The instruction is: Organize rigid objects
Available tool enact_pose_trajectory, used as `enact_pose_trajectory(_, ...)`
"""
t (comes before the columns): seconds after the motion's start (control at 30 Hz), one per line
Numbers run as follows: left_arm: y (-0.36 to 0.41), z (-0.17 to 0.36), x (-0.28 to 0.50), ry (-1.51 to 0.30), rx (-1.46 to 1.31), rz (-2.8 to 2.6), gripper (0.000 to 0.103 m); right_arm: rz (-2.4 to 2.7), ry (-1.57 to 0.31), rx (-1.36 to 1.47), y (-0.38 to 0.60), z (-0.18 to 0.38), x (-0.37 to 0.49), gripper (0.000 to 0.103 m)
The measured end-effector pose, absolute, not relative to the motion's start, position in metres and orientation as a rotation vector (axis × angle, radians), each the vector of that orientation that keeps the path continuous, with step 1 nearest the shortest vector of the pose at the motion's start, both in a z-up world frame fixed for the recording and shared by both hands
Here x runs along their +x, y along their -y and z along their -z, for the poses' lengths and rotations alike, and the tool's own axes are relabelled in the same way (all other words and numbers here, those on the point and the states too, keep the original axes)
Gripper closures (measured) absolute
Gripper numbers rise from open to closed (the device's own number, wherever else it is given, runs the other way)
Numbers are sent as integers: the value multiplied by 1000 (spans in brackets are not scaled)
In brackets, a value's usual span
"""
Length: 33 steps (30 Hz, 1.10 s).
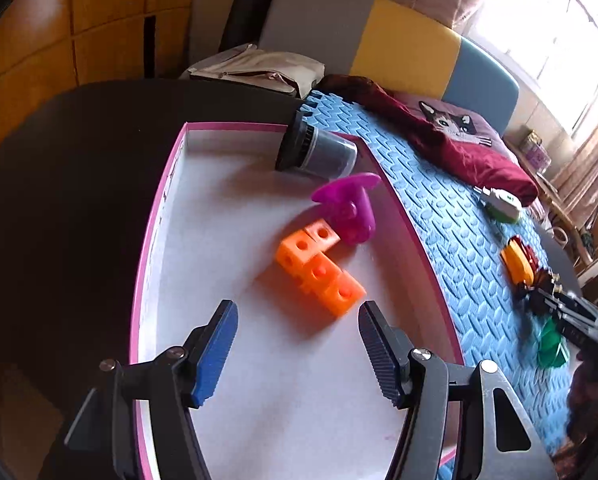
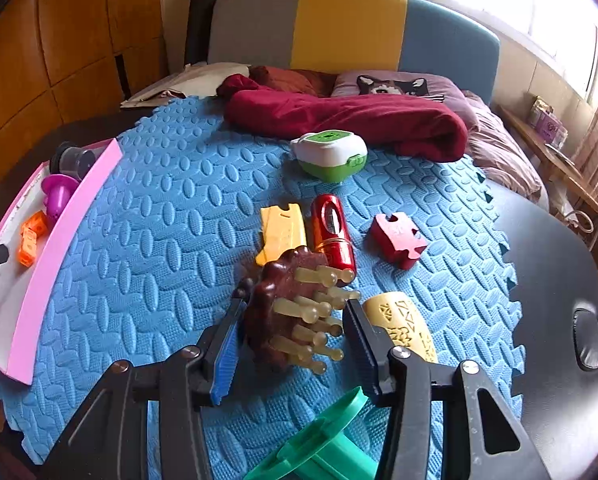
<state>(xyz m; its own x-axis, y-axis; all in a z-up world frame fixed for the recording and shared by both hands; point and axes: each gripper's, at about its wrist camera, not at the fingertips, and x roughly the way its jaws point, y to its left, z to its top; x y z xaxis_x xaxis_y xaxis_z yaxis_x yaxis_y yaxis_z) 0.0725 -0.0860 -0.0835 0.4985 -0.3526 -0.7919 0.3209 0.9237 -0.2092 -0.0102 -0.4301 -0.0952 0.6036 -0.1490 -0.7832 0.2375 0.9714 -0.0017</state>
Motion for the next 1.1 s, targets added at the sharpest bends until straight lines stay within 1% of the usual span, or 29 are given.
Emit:
enact_pose_trajectory(0.17, 93, 83, 64, -948, 2, 403, 39, 221, -898, 152, 436, 95, -10, 53)
enact_pose_trajectory(0.23, 95, 84, 62, -946, 10, 403, 35, 223, -898, 164, 438, 95, -10, 53)
enact_pose_trajectory(0.33, 95, 85, 60, -950, 8, 406, 31, 227, -897, 169, 438, 95, -9, 53)
enact_pose_trajectory(0.57, 96, 88, 57, -957, 8, 404, 26, 255, -902, 164, 439, 96, -8, 53)
enact_pose_trajectory(0.97, 99, 88, 57, -952, 35, 384, 26, 280, -906, 141, 437, 97, -7, 52)
enact_pose_trajectory(1.1, 101, 87, 53, -945, 41, 388, 22, 297, -911, 115, 434, 98, -5, 52)
